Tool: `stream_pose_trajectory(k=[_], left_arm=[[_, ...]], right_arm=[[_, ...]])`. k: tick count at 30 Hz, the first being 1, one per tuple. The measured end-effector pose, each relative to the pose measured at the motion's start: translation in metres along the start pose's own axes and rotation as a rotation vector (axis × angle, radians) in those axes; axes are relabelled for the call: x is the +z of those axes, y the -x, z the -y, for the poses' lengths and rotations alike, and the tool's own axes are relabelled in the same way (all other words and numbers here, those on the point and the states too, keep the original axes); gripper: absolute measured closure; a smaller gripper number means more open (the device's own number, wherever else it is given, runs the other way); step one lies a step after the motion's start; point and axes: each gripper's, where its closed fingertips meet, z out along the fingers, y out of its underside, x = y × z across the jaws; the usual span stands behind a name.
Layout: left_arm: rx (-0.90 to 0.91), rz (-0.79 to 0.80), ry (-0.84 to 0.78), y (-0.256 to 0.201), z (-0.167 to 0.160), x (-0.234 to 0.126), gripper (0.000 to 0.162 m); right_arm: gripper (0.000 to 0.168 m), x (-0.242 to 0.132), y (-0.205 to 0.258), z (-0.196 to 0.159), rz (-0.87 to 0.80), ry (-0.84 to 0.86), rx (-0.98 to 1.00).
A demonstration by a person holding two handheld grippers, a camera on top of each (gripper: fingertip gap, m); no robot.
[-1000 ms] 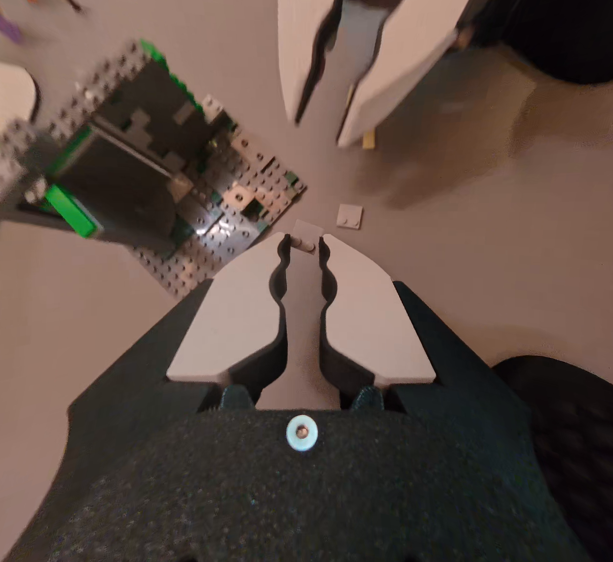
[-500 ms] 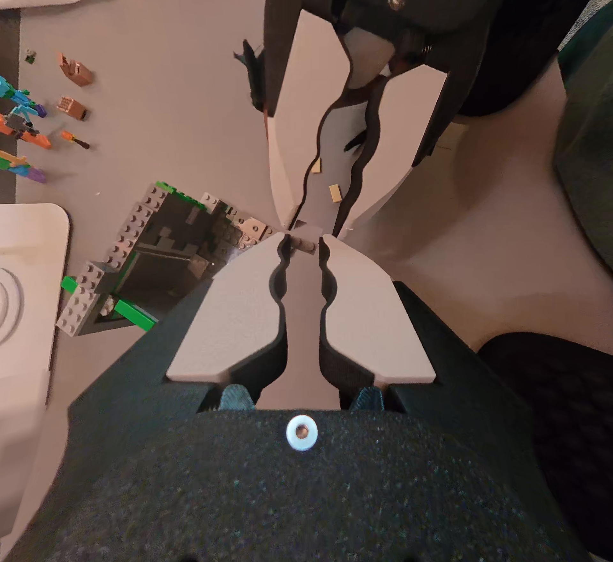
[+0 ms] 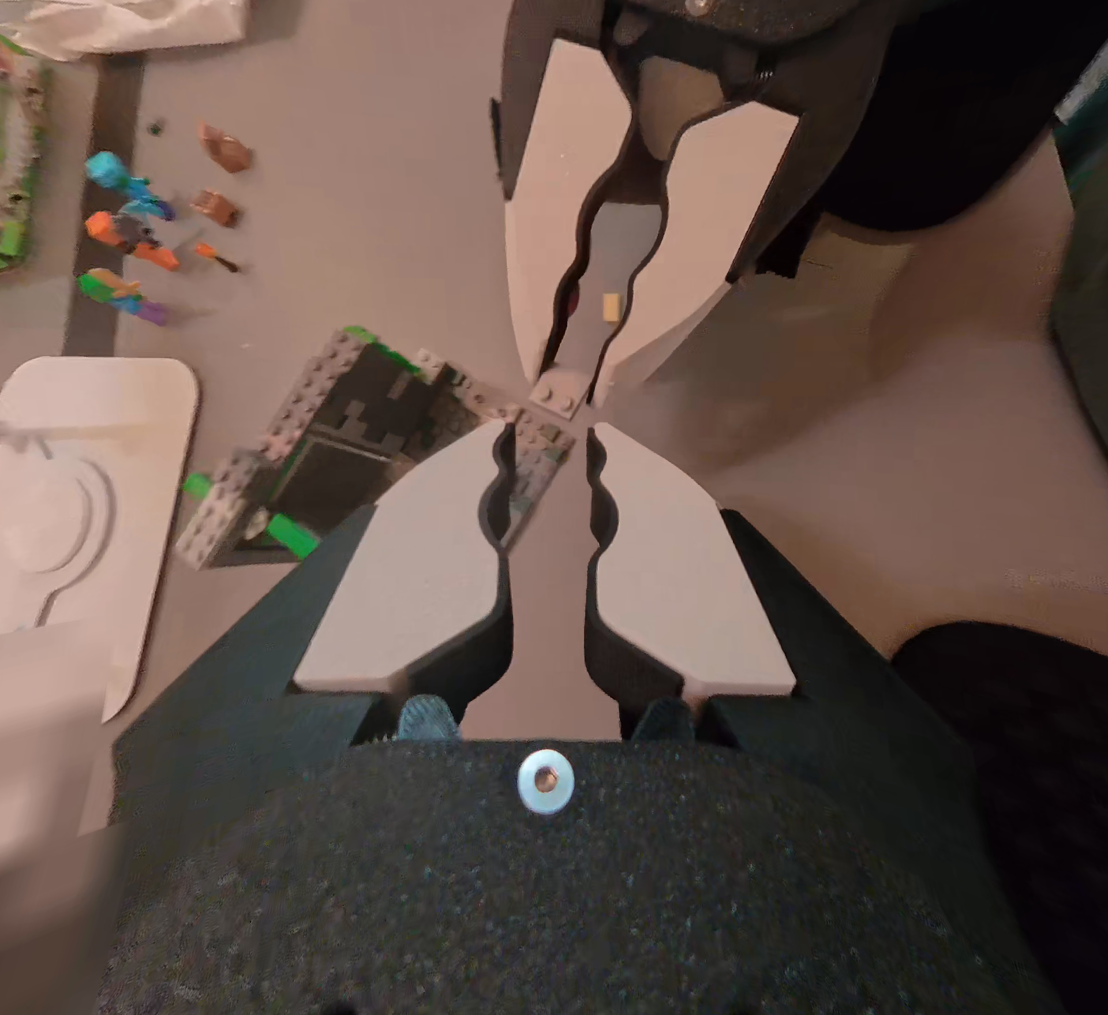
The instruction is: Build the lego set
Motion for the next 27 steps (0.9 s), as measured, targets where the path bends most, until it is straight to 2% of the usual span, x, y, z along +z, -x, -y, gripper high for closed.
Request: stream_pose_trajectory(k=[7,14,19,27], left_arm=[[-0.213,0.276,-0.161,0.046,-0.022,-0.019,0.143],[-0.415,0.430,-0.232,0.067,-0.058,-0.021,0.146],[-0.454,0.463,-0.234,0.073,-0.074,-0.019,0.146],[-0.440,0.439,-0.190,0.066,-0.082,-0.006,0.146]], right_arm=[[0.153,0.004,-0.072,0.016,-0.157,0.090,0.069],[0.152,0.044,-0.106,0.010,-0.120,0.250,0.053],[0.152,0.056,-0.111,-0.003,-0.089,0.371,0.072],[0.152,0.059,-0.107,-0.005,-0.052,0.433,0.054]])
